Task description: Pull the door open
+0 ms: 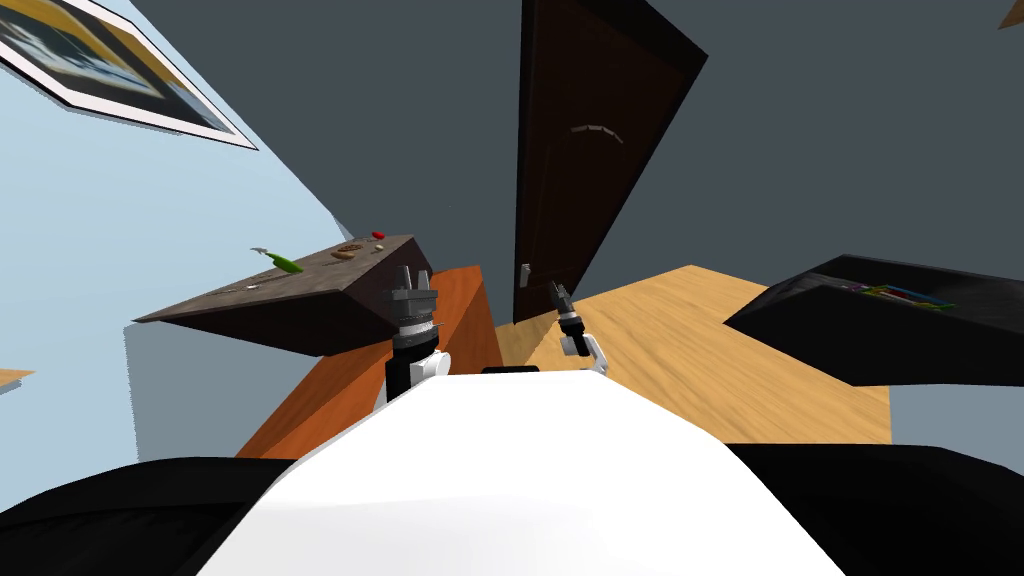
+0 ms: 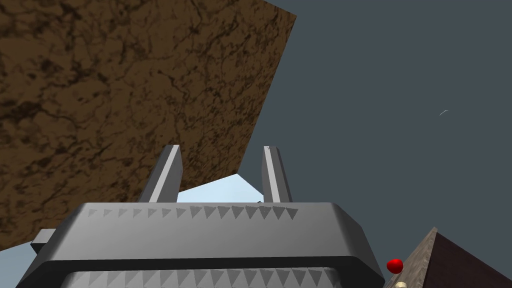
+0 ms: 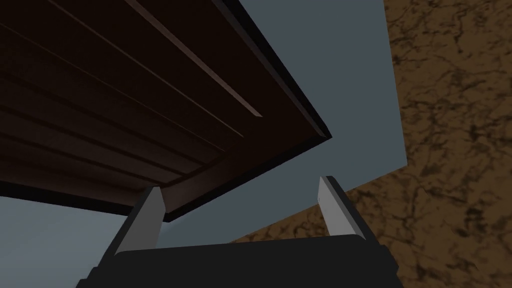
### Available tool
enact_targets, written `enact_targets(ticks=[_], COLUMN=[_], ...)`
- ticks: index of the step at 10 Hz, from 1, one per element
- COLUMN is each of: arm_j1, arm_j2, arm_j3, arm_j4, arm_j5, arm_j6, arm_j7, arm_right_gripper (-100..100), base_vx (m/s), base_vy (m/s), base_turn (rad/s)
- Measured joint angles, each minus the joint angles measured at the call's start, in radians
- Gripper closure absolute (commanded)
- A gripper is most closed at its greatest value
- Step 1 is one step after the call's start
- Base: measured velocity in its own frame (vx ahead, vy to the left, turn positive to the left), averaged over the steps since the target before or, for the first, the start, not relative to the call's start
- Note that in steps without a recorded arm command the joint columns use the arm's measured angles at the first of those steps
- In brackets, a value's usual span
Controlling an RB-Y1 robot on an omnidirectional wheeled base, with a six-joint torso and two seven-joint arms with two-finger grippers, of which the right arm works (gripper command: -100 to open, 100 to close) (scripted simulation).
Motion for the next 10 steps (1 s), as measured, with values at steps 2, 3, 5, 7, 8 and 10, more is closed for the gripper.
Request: enact_targets(ticks=[2,3,5,7,8,10], arm_j1=[-0.031,-0.039,-0.060,-0.100,-0.109,-0.135], arm_j2=[-0.009,-0.012,-0.029,-0.037,-0.043,-0.056], arm_j3=[0.003,0.008,0.006,0.006,0.011,0.011], arm_j4=[0.063,0.087,0.130,0.210,0.232,0.283], arm_j5=[0.024,0.040,0.053,0.080,0.096,0.114], arm_j6=[0.002,0.003,0.007,0.002,0.009,0.012], arm_j7=[0.030,0.052,0.069,0.109,0.127,0.153], arm_right_gripper=[-100,-100,-100,-100,-100,-100], base_vx=[0.085,0.071,0.061,0.105,0.105,0.058], base_vy=[-0.005,0.000,0.004,0.000,-0.001,0.003], base_turn=[0.009,0.004,0.005,0.010,0.008,0.004])
